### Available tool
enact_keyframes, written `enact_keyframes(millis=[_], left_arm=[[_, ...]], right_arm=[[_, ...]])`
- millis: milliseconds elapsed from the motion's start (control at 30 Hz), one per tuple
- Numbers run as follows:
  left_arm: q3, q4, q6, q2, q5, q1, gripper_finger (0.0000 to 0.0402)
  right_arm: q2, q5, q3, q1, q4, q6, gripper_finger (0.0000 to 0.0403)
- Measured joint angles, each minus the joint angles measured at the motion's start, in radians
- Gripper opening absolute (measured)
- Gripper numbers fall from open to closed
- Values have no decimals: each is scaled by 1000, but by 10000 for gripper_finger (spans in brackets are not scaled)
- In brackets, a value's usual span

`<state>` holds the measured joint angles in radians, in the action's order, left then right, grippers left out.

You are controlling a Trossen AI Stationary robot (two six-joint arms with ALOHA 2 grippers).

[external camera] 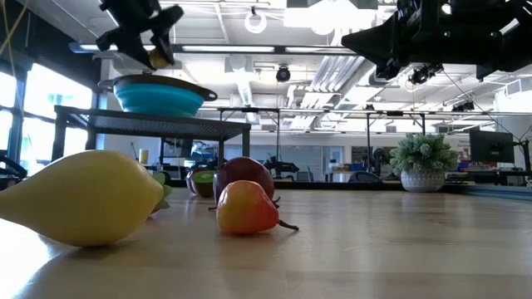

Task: Pick & Place Fruit
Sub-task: Put the left yellow lemon into the blue strainer bowl on the shelf

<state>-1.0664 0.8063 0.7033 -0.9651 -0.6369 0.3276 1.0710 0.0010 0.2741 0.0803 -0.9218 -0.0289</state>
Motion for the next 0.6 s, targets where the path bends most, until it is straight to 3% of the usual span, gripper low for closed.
enact_keyframes(millis=[300, 600], left_arm=[[0, 98, 7, -105, 0, 105, 205], [0, 84, 4, -140, 0, 113, 216]], right_arm=[[0, 0, 0, 0, 2, -2, 3], [0, 0, 0, 0, 4, -2, 3]])
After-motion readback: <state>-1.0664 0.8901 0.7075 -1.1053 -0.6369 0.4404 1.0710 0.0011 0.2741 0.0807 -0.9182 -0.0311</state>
